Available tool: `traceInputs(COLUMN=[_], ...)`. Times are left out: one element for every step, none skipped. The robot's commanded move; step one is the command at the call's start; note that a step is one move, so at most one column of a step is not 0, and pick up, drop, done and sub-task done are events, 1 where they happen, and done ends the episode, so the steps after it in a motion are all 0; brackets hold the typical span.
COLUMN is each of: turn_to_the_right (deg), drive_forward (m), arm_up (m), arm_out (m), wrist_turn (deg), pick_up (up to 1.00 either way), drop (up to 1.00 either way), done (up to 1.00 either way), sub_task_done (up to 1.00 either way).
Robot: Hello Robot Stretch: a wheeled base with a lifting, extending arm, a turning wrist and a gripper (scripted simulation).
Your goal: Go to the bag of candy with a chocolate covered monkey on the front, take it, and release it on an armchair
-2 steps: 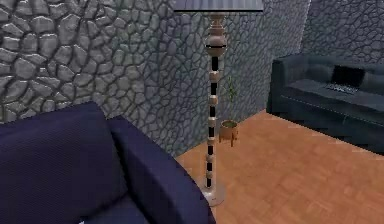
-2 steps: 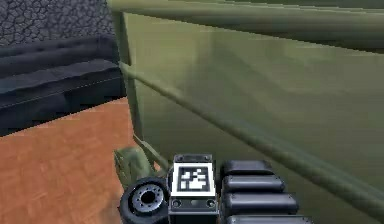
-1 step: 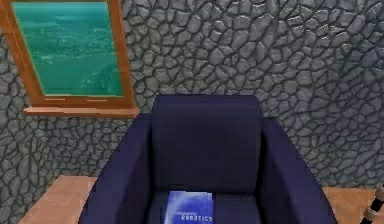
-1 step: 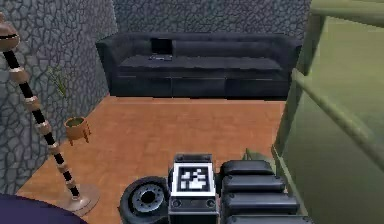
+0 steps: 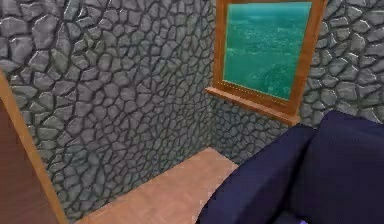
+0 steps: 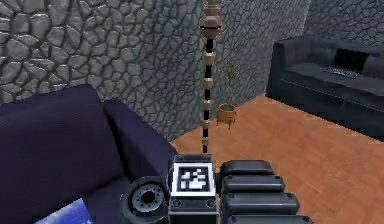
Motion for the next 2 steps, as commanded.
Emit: traceInputs(turn_to_the_right=[-30.0, 0.0], drive_forward=[0.00, 0.00], arm_up=[0.00, 0.00], arm_out=[0.00, 0.34], wrist_turn=[0.0, 0.0], pick_up=[0.00, 0.00], drop=[0.00, 0.00], done=[0.00, 0.00], sub_task_done=[0.00, 0.00])
